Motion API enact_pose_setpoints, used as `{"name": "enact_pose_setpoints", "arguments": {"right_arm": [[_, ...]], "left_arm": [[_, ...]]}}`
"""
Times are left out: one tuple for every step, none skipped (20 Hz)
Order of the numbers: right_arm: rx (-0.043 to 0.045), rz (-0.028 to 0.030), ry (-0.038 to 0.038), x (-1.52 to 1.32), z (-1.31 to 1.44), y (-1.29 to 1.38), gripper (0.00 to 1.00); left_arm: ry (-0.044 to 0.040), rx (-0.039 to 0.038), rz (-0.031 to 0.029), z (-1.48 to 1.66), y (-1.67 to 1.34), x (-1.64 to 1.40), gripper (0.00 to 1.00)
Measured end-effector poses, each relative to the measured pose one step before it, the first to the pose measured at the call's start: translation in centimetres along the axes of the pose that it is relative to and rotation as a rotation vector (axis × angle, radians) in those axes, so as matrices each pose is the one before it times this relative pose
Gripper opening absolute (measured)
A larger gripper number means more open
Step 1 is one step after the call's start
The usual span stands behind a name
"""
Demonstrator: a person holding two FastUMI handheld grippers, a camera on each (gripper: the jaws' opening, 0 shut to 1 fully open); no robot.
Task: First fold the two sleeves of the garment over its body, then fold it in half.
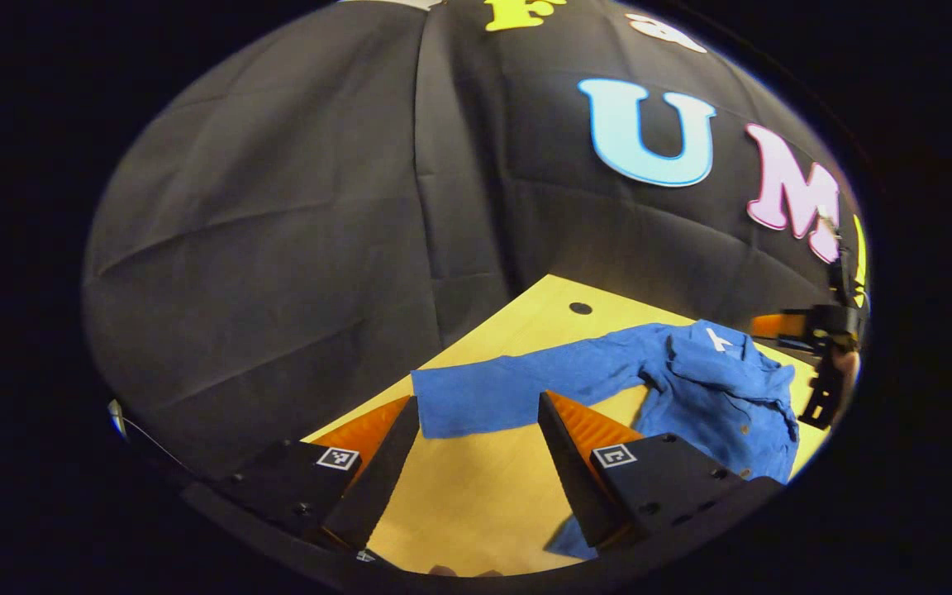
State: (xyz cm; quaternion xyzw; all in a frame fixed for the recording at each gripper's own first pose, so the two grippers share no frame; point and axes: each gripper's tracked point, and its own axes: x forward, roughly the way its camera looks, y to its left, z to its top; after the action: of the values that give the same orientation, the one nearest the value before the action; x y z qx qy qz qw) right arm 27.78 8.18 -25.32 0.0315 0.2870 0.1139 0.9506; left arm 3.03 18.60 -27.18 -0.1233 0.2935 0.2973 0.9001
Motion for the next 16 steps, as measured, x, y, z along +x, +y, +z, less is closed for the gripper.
{"name": "enact_pose_setpoints", "arguments": {"right_arm": [[-0.03422, -0.01036, -0.04258, -1.311, 0.679, -0.531, 0.98], [-0.0323, -0.00472, -0.04043, -1.521, 0.704, -0.453, 0.98], [-0.02806, -0.00681, -0.03644, -1.616, 0.592, -0.156, 0.98], [-0.0232, -0.00546, -0.02915, -1.544, 0.456, -0.25, 0.98], [-0.01963, -0.00359, -0.01574, -1.516, -0.168, -0.391, 0.98], [-0.01076, -0.00064, -0.00798, -1.372, -0.234, -0.402, 0.98], [-0.0002, 0.0011, -0.00231, -1.075, -0.425, -0.086, 0.98], [0.00396, 0.0044, -0.00132, -1.215, -0.414, -0.153, 0.98], [0.00071, -0.0011, 0.00067, -1.394, -0.333, -0.334, 0.98], [0.0033, -0.0018, 0.00457, -1.172, -0.386, -0.351, 0.98], [-0.00588, 0.0008, 0.00491, -1.16, -0.453, -0.216, 0.98], [-0.01206, -0.00807, 0.00918, -1.042, -0.528, -0.491, 0.98], [-0.01064, -0.00028, 0.00924, -0.771, -0.629, -0.531, 0.98], [-0.00355, 0.0034, 0.01059, -0.718, -0.672, -0.278, 0.99], [0.00755, 0.00124, 0.01268, -0.545, -0.789, -0.174, 0.99], [0.01211, 0.00529, 0.01034, -0.458, -0.813, -0.125, 0.99]], "left_arm": [[0.0209, -0.00222, -0.00035, -0.47, 0.201, 1.797, 0.85], [0.02736, 0.01392, 0.0119, -0.704, 0.391, 1.847, 0.85], [0.03455, 0.01546, 0.02038, -0.704, 0.611, 1.74, 0.84], [0.01845, 0.00655, 0.01312, -0.441, 0.344, 1.563, 0.85], [0.00696, -0.00214, 0.00997, 0.032, 0.019, 1.441, 0.86], [0.01143, -0.00578, 0.01165, -0.055, 0.217, 1.188, 0.86], [0.0294, -0.00555, 0.01412, -0.474, 0.258, 1.566, 0.84], [0.04416, -0.00865, 0.01844, -0.689, 0.355, 1.316, 0.86], [0.04044, -0.01787, 0.02128, -0.889, 0.257, 0.603, 0.85], [0.03426, -0.01997, 0.00529, -0.508, 0.149, 0.781, 0.86], [0.01524, -0.03025, -0.00545, -0.371, 0.356, -0.202, 0.84], [-0.03023, -0.00947, -0.00551, 0.926, 0.065, 0.47, 0.86], [0.01975, -0.00236, -0.00104, -0.579, 0.234, -0.665, 0.86], [0.00583, 0.02783, 0.00142, -0.162, 0.151, -0.038, 0.85], [-0.00008, 0.0234, -0.02112, 0.123, -0.41, 0.182, 0.86], [-0.00405, 0.02051, -0.01821, 0.422, -0.26, -0.169, 0.84]]}}
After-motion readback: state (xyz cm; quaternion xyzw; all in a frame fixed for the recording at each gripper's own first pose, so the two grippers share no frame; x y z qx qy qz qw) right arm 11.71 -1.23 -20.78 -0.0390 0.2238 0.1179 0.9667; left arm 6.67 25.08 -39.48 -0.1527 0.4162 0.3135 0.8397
